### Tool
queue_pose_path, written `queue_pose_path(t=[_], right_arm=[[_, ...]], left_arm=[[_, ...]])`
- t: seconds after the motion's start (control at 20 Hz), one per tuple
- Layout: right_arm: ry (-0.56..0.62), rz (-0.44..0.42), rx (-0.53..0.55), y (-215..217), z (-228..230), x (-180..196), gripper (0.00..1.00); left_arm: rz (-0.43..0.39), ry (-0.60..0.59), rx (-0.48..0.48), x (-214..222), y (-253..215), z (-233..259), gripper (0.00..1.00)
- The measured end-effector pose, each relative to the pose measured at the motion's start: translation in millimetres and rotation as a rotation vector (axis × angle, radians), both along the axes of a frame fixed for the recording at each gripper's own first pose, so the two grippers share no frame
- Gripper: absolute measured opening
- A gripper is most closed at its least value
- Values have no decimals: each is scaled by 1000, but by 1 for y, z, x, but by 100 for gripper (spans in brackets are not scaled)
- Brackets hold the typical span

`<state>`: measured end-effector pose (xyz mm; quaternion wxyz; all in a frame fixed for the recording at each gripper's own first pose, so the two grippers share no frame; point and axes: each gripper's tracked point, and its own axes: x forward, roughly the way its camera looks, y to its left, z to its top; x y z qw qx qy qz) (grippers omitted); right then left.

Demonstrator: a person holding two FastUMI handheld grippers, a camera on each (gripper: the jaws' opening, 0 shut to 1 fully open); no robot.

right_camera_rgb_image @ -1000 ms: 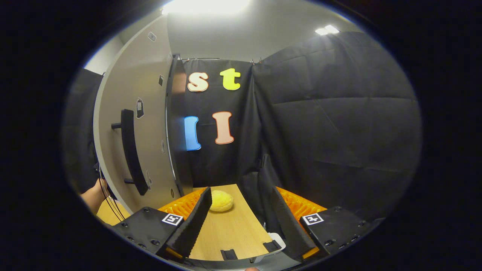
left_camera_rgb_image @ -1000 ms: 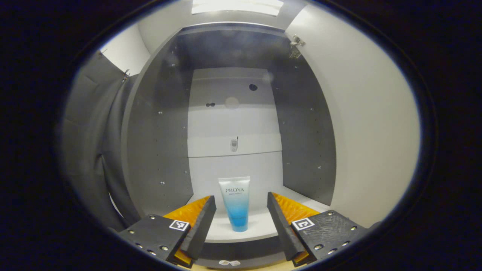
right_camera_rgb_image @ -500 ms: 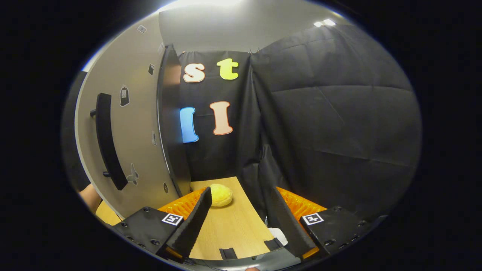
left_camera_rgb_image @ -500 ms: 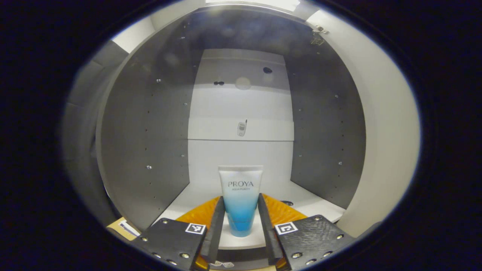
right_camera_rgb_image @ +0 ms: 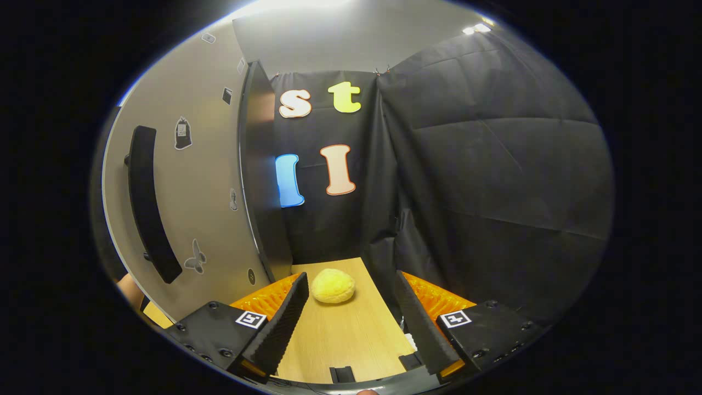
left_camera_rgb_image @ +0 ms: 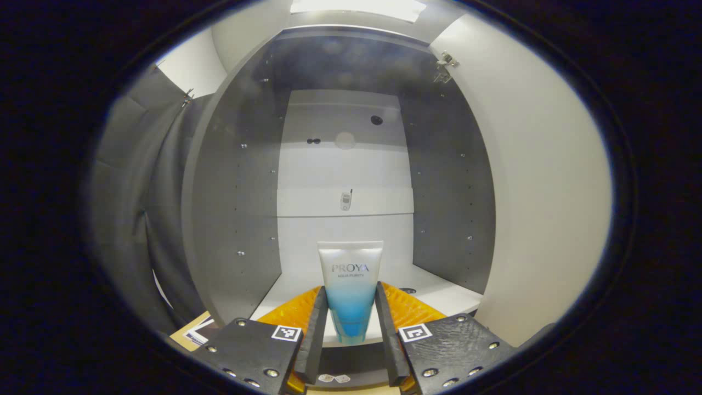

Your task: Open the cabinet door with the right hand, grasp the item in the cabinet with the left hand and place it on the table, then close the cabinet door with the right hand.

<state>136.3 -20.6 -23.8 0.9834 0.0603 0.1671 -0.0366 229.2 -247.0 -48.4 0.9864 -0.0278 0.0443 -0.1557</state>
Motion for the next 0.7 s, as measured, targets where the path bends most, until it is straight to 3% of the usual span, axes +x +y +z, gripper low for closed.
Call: queue_pose_path(t=[0.7], right_arm=[[-37, 122, 20, 20, 2, 12, 96]], left_arm=[[118, 21, 8, -115, 75, -42, 50]])
